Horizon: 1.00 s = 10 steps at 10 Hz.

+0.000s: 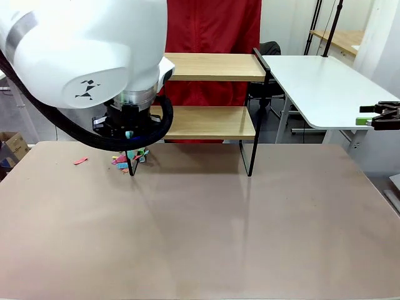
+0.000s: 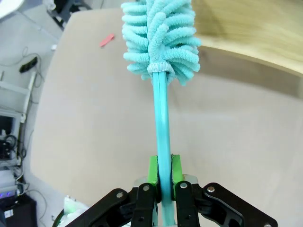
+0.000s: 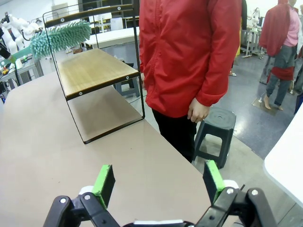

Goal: Clean the shelf.
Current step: Clean the specific section of the Shelf indicated by the human with the Duster.

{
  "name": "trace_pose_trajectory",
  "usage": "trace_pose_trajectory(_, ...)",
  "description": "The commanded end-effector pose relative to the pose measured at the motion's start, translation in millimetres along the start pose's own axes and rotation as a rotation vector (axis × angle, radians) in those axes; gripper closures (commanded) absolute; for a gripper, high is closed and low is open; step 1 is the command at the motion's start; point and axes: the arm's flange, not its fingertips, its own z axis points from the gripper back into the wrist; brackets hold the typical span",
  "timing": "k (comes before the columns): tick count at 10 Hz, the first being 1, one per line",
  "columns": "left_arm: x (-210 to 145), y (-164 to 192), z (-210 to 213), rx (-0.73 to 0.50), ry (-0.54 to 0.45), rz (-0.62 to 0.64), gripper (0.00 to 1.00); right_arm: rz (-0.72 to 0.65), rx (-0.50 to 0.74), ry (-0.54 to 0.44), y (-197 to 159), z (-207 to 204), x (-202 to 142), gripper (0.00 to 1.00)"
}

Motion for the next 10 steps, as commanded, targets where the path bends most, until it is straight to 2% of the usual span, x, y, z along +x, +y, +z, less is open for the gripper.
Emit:
trace_pose_trajectory(1,5.2,5.7,-10.7,0.022,0.022,0.01,0.87,0.003,0.002,-0.004,2.1,-0.7,2.5,0.0)
trace_pose_trajectory(3,-1.8,-1.3,1.2,-0.002,0.0,-0.004,0.87,0.003,0.002,-0.004,2.1,-0.7,2.5,0.0)
trace_pose_trajectory(5,-0.3,1.6,9.3,-0.206,0.043,-0.073,0.87,0.003,0.002,-0.004,2.1,-0.7,2.5,0.0)
trace_pose_trajectory(10,2.0,48.4,8.5,-0.463,0.079,-0.392,0.87,0.003,0.002,-0.004,2.1,-0.7,2.5,0.0)
